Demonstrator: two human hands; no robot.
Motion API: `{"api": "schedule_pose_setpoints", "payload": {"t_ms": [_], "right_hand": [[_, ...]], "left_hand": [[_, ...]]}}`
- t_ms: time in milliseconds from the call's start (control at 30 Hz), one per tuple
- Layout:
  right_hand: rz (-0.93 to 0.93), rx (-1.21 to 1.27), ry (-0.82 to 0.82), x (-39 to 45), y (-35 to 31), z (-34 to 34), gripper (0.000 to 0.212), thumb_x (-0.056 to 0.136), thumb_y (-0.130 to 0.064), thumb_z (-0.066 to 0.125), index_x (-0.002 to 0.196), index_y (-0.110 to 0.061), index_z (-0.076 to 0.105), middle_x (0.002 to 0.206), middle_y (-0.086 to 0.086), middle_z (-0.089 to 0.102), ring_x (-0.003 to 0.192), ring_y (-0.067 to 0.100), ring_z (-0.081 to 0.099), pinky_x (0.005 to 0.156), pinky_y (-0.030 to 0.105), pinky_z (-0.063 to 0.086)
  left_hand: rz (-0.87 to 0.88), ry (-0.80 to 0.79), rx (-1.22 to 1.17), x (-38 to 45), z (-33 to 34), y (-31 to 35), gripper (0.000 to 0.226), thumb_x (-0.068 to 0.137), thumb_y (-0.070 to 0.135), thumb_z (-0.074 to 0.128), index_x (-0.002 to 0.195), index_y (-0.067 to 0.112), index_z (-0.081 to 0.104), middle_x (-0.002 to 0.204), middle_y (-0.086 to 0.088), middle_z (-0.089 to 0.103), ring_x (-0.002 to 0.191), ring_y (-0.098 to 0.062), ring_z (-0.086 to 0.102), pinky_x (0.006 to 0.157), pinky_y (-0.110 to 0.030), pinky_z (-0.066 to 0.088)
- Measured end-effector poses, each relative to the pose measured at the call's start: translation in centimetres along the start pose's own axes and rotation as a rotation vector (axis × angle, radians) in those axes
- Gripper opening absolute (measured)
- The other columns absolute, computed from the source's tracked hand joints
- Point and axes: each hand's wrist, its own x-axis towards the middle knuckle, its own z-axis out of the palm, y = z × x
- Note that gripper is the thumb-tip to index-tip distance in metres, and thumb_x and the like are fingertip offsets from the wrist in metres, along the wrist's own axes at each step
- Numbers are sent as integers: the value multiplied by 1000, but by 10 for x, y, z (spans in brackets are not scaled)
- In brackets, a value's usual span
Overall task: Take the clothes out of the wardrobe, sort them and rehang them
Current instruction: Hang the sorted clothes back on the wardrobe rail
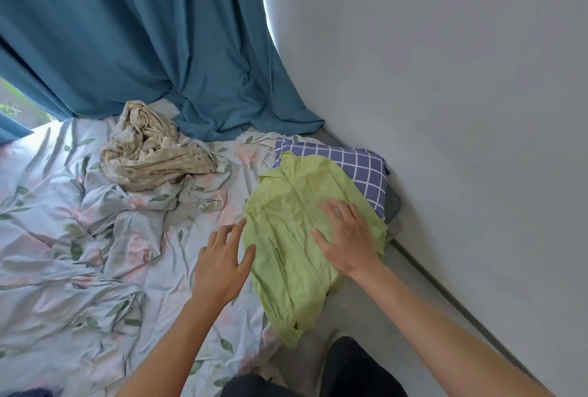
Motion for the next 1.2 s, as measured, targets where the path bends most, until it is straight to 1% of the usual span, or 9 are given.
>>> {"api": "schedule_pose_setpoints", "payload": {"t_ms": [167, 300, 500, 667, 767, 867, 967, 1133, 1200], "right_hand": [[-53, -23, -70, 88, 56, 9, 61, 97, -55, 51, 151, -26, 46, 154, -5, 43, 141, 20, 38, 118, 42, 34], [-110, -29, -155, 173, 112, 38, 61, 98, -53, 52, 150, -23, 46, 153, -3, 44, 142, 21, 37, 118, 44, 36], [-158, -53, -276, 300, 195, 117, 55, 100, -45, 56, 149, -19, 49, 151, -1, 49, 138, 24, 43, 111, 47, 44], [-253, -88, -338, 386, 236, 193, 54, 104, -44, 52, 151, -16, 46, 151, 3, 49, 139, 26, 41, 112, 44, 43], [-309, -146, -397, 428, 243, 236, 58, 105, -47, 52, 152, -15, 42, 150, 7, 47, 139, 29, 40, 111, 46, 43], [-313, -204, -478, 458, 239, 274, 64, 104, -53, 51, 154, -15, 37, 150, 12, 47, 137, 34, 42, 112, 49, 41], [-262, -291, -507, 470, 234, 305, 62, 103, -57, 48, 148, -15, 40, 143, 13, 50, 130, 35, 48, 105, 50, 41], [-202, -219, -441, 466, 246, 326, 53, 103, -58, 50, 129, -12, 52, 128, 10, 60, 121, 32, 56, 97, 47, 44], [-188, -94, -397, 458, 253, 320, 46, 101, -56, 54, 113, -12, 56, 112, 7, 64, 110, 31, 61, 84, 44, 45]], "left_hand": [[-49, -19, 31, 78, 29, 26, 79, 94, 67, 20, 160, 27, 37, 144, 4, 51, 131, -24, 49, 97, -47, 47], [-152, -42, 46, 143, 69, 35, 79, 96, 67, 20, 161, 25, 34, 145, 2, 50, 132, -25, 48, 97, -46, 45], [-353, -126, 32, 250, 159, 18, 86, 93, 73, 13, 160, 24, 34, 144, -2, 51, 133, -28, 47, 101, -47, 44], [-403, -240, 104, 327, 239, -8, 94, 88, 77, 7, 164, 25, 23, 156, -4, 40, 142, -29, 40, 108, -49, 43], [-439, -313, 98, 371, 277, -25, 86, 97, 75, 22, 167, 26, 13, 166, -10, 29, 151, -31, 30, 116, -52, 39], [-553, -279, -56, 408, 304, -41, 83, 102, 70, 33, 168, 26, 9, 172, -11, 20, 157, -31, 22, 122, -52, 31], [-656, -208, -256, 432, 325, -53, 82, 103, 70, 35, 168, 27, 11, 172, -10, 20, 157, -32, 25, 125, -51, 26], [-651, -196, -282, 441, 344, -57, 76, 104, 67, 36, 167, 27, 19, 169, -7, 25, 151, -32, 33, 120, -51, 34], [-657, -116, -287, 436, 340, -57, 77, 102, 71, 37, 164, 27, 24, 163, -6, 30, 144, -30, 42, 115, -51, 41]]}}
